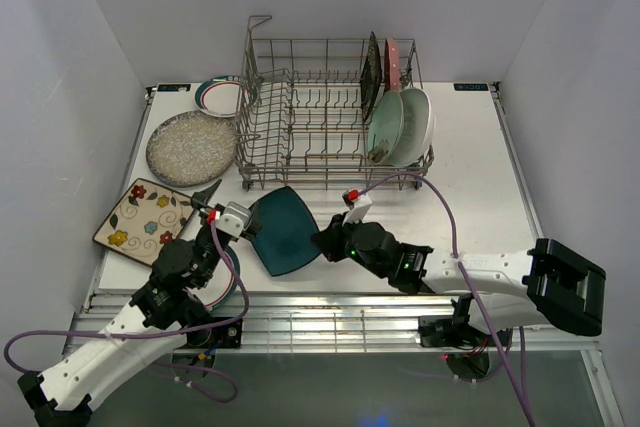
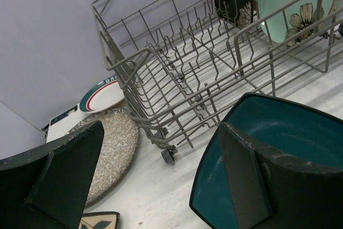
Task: Load the plates into the dish rack
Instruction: Pick up the plate at the center of the board.
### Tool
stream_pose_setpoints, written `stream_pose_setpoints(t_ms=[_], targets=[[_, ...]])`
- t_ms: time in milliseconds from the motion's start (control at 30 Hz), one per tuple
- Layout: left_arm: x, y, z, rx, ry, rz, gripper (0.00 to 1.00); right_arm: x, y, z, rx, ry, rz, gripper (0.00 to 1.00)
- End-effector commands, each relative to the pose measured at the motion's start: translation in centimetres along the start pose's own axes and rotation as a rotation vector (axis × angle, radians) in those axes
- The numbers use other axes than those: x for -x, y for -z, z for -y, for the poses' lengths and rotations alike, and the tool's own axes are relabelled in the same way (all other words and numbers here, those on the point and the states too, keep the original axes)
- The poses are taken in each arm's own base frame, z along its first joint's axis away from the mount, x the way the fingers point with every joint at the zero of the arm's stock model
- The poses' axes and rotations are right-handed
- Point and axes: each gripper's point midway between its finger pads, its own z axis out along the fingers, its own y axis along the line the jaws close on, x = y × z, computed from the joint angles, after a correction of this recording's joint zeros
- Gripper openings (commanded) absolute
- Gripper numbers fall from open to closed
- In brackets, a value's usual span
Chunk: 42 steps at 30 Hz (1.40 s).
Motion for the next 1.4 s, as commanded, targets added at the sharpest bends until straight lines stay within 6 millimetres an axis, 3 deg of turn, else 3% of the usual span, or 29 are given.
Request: stream_pose_setpoints(t_ms=[0, 167, 400, 667, 900, 1200, 1367], targets=[[2.7, 0.1, -1.9, 0.056, 0.022, 0.054, 0.98, 9.4, 1.1, -6.1, 0.146, -0.07, 0.255, 0.08], [4.4, 0.5, -3.5, 0.108, 0.037, 0.091, 0.98, 12.1, 2.2, -7.0, 0.143, -0.036, 0.306, 0.08], [5.0, 0.8, -4.7, 0.171, 0.047, 0.118, 0.98, 17.2, 3.4, -8.9, 0.119, 0.021, 0.398, 0.08], [5.7, 1.3, -4.9, 0.17, 0.067, 0.165, 0.98, 25.2, 6.0, -11.3, 0.074, 0.063, 0.564, 0.08], [4.9, 1.1, -4.3, 0.162, 0.065, 0.162, 0.98, 30.3, 7.8, -12.9, 0.04, 0.098, 0.662, 0.08], [3.9, 0.8, -3.8, 0.164, 0.039, 0.157, 0.98, 36.3, 10.2, -12.7, -0.071, 0.132, 0.768, 0.08], [3.0, 0.8, -3.6, 0.178, 0.025, 0.154, 0.98, 38.2, 9.4, -11.5, -0.148, 0.155, 0.775, 0.08]])
